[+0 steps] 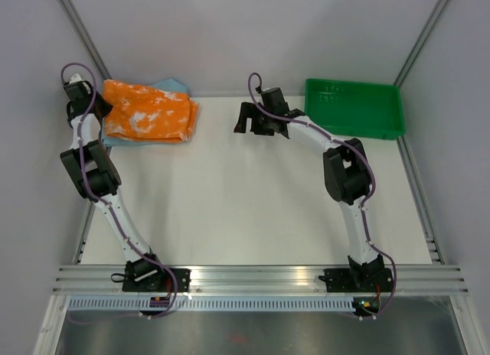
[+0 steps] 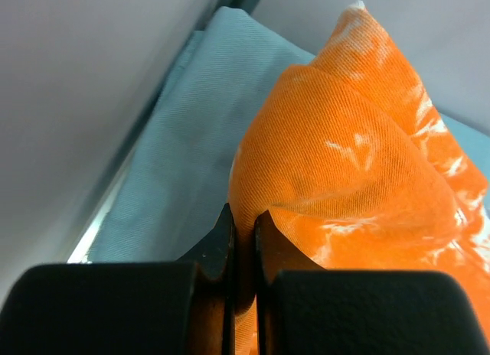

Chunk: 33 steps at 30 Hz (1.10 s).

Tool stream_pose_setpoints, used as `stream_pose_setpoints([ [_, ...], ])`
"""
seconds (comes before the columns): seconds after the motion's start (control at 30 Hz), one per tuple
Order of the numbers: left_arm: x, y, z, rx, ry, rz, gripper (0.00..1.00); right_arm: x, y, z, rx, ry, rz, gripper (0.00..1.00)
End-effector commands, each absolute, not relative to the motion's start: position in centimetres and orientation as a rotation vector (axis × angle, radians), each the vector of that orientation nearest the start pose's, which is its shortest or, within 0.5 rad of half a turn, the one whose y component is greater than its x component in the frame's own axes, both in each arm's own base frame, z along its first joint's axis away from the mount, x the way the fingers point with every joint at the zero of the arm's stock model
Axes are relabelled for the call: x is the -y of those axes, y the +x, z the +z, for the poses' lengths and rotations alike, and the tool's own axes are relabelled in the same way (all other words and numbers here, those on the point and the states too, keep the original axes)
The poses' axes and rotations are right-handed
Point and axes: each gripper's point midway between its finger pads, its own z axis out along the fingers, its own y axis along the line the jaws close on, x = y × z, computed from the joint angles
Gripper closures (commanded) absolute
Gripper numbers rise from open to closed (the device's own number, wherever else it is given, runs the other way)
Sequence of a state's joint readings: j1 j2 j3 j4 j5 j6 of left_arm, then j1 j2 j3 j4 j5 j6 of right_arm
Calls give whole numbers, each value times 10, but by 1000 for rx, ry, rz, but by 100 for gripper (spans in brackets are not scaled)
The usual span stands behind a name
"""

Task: Fold and stack the trousers
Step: Neatly place the folded trousers to the corner

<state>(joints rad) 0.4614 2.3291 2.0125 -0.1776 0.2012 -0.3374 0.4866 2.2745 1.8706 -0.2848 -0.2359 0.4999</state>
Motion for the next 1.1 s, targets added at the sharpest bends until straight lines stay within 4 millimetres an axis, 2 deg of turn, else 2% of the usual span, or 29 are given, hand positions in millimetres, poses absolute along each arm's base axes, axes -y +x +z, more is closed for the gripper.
stream_pose_setpoints([
  [0.0, -332, 576, 215, -1697, -783, 257, 98, -329, 506, 146, -2273, -164, 728, 2],
  [0.13, -332, 578, 224, -1683, -745, 339, 98, -328, 495, 138, -2300, -184, 745, 2],
  [0.2, -331, 580, 222, -1684, -737, 342, 97, -330, 492, 138, -2301, -197, 764, 2],
  [0.33, -329, 578, 206, -1721, -749, 344, 85, -333, 492, 137, -2301, -215, 777, 2],
  [0.37, -327, 578, 199, -1738, -740, 340, 69, -333, 492, 137, -2300, -218, 778, 2],
  [0.43, -322, 579, 199, -1750, -715, 321, 43, -335, 496, 140, -2290, -232, 782, 2],
  [0.5, -319, 580, 202, -1754, -698, 323, 34, -336, 498, 146, -2283, -240, 783, 2],
  [0.53, -319, 578, 209, -1742, -696, 327, 30, -337, 498, 147, -2283, -246, 780, 2],
  [0.67, -318, 577, 241, -1687, -678, 341, 23, -338, 502, 159, -2248, -258, 783, 2],
  [0.73, -318, 575, 249, -1671, -682, 337, 22, -339, 503, 169, -2222, -263, 788, 2],
  [0.83, -305, 573, 258, -1670, -660, 307, 22, -335, 506, 182, -2186, -278, 782, 2],
  [0.87, -297, 573, 251, -1696, -644, 298, 22, -332, 508, 186, -2175, -278, 775, 2],
  [0.9, -287, 573, 259, -1694, -617, 279, 22, -329, 508, 195, -2155, -287, 766, 2],
  [0.93, -278, 571, 249, -1720, -613, 255, 22, -316, 514, 199, -2156, -256, 714, 2],
  [0.97, -262, 573, 249, -1736, -579, 199, 22, -306, 517, 206, -2151, -234, 673, 2],
  [1.0, -252, 569, 262, -1726, -563, 176, 22, -295, 518, 224, -2120, -226, 632, 2],
  [1.03, -244, 563, 252, -1754, -576, 158, 22, -274, 525, 229, -2112, -175, 549, 2],
  [1.07, -231, 561, 253, -1766, -569, 141, 21, -262, 527, 240, -2089, -155, 511, 2],
])
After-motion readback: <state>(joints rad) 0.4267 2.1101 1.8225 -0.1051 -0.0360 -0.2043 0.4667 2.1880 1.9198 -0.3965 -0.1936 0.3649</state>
